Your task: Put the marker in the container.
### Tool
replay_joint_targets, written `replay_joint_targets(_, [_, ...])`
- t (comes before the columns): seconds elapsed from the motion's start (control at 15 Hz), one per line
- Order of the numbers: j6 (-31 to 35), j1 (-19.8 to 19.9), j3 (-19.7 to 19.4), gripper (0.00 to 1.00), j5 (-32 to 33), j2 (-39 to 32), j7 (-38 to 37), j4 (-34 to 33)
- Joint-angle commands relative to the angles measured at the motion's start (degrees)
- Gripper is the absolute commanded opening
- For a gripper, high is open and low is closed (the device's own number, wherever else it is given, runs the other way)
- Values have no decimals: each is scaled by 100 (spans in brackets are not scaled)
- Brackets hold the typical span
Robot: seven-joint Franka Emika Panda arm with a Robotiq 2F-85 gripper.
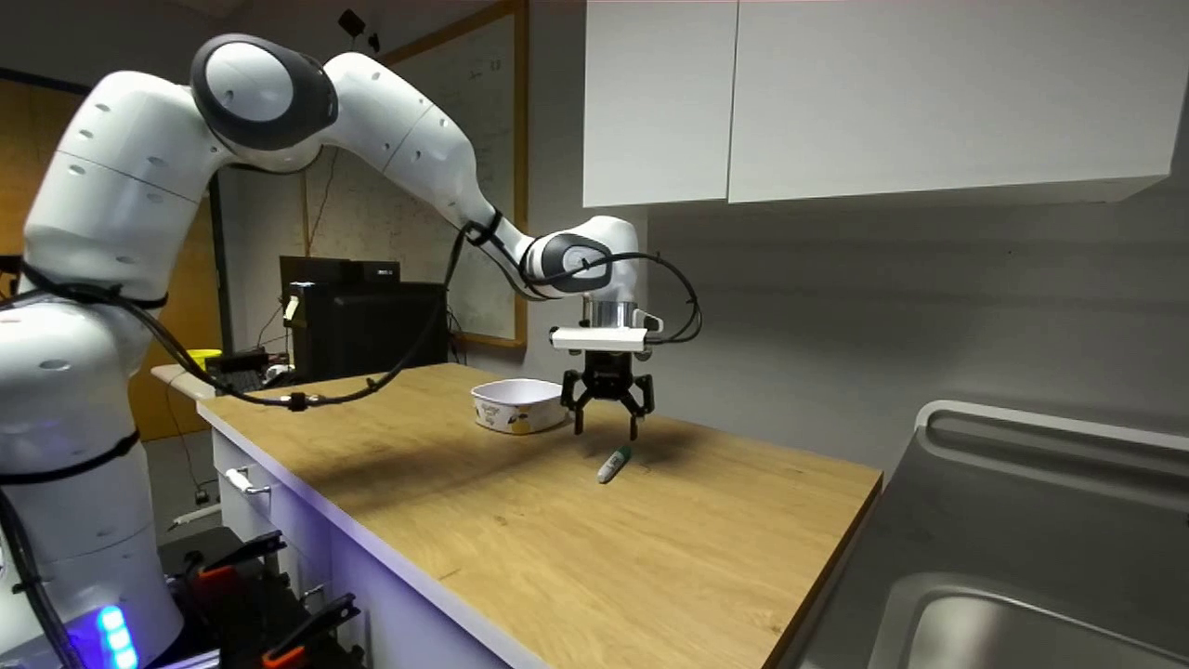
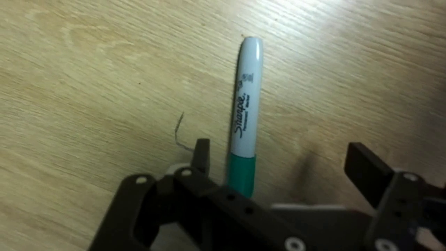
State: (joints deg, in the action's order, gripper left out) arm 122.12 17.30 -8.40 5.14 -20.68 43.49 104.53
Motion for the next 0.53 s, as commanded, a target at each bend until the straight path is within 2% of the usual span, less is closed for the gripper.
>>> replay_joint_targets(0.0, [-203,44,-8,100,73,-359,48,-422])
replay_joint_targets(0.47, [-188,133,48,100,43,-877,103,-618])
